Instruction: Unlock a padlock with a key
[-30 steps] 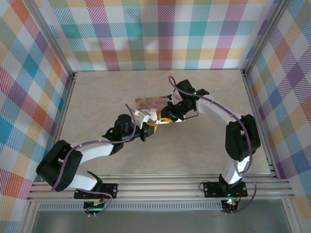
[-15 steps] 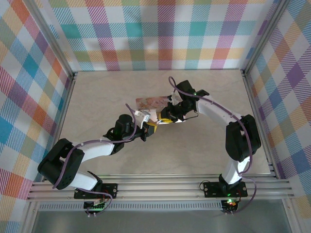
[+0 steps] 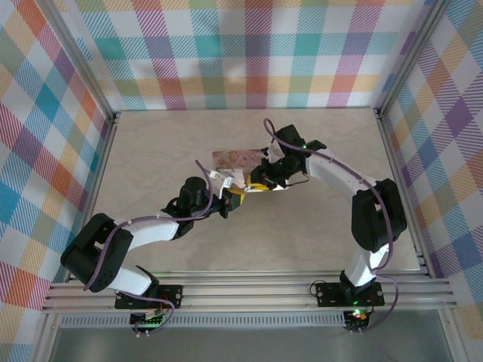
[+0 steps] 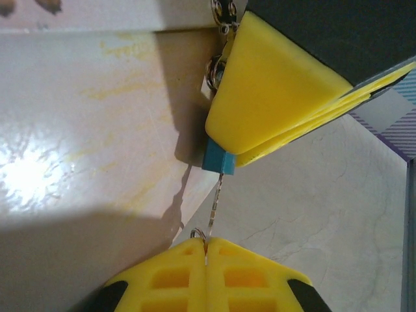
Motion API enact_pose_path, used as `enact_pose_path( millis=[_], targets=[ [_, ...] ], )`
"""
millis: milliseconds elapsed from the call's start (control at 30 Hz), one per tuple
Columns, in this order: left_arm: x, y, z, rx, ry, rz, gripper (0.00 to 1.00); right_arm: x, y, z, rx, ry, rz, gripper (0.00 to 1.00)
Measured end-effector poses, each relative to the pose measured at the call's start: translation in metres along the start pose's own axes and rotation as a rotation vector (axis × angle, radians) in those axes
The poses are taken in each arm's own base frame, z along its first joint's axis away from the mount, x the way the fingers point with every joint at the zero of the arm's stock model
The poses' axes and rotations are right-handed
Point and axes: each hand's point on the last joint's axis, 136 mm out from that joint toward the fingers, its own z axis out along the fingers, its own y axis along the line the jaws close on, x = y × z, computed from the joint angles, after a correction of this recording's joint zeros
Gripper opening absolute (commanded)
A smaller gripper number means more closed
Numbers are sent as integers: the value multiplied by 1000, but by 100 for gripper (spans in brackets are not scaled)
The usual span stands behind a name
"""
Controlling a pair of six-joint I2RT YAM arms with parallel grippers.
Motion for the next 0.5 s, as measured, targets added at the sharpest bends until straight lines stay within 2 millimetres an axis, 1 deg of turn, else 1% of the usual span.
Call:
enact_pose_path(
  millis=[333,500],
  targets=[
    [-1,0,2,5,-4,-9,0,0,1,1,-11,2,2,0],
    [-3,-1,7,21,2,-34,0,-1,-1,-2,-17,-11,8,0]
  ],
)
